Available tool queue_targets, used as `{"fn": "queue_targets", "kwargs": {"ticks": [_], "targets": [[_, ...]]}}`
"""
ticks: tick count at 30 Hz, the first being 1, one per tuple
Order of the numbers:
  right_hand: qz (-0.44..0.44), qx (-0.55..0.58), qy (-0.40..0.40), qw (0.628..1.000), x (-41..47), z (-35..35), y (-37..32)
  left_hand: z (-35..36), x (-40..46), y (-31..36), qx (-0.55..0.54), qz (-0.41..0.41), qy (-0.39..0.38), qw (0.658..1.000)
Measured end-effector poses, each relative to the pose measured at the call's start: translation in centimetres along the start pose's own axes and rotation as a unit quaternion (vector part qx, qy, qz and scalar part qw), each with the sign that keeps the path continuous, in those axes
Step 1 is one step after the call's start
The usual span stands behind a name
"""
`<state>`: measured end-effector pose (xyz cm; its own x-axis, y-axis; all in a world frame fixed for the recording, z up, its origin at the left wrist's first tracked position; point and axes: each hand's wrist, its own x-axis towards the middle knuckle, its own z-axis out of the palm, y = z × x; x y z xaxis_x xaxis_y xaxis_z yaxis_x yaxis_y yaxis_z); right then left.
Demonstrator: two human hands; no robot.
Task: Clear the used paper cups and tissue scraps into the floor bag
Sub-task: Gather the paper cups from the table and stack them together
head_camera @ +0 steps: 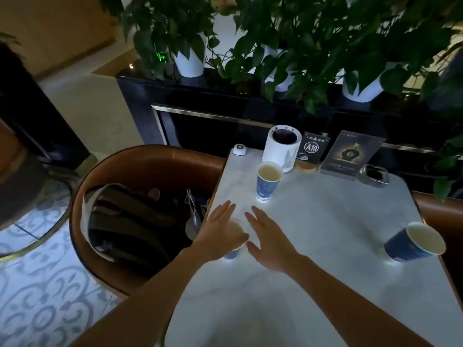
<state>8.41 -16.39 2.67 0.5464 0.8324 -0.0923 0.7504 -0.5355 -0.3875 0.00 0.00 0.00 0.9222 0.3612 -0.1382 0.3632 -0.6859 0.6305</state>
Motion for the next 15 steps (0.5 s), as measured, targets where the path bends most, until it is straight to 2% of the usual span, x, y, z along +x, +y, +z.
{"fn": "queue_targets", "kwargs": {"ticks": [3,5,12,15], "targets": [[-0.016,0.032,-0.022,0.999,-0.1,1.5,-0.6,1.3,0.3,-0.8,0.101,0.11,-0.03,0.988],[-0.022,0.041,-0.031,0.998,-0.4,2.5,-0.9,2.0,0.1,-1.2,0.103,0.082,-0.057,0.99],[0.019,0.042,-0.018,0.999,-0.6,4.1,-0.9,2.4,-0.3,-1.0,0.085,0.07,-0.027,0.994],[0.013,0.019,-0.02,1.0,-0.4,4.2,-0.6,2.1,-1.3,-1.1,-0.001,0.066,0.001,0.998]]}}
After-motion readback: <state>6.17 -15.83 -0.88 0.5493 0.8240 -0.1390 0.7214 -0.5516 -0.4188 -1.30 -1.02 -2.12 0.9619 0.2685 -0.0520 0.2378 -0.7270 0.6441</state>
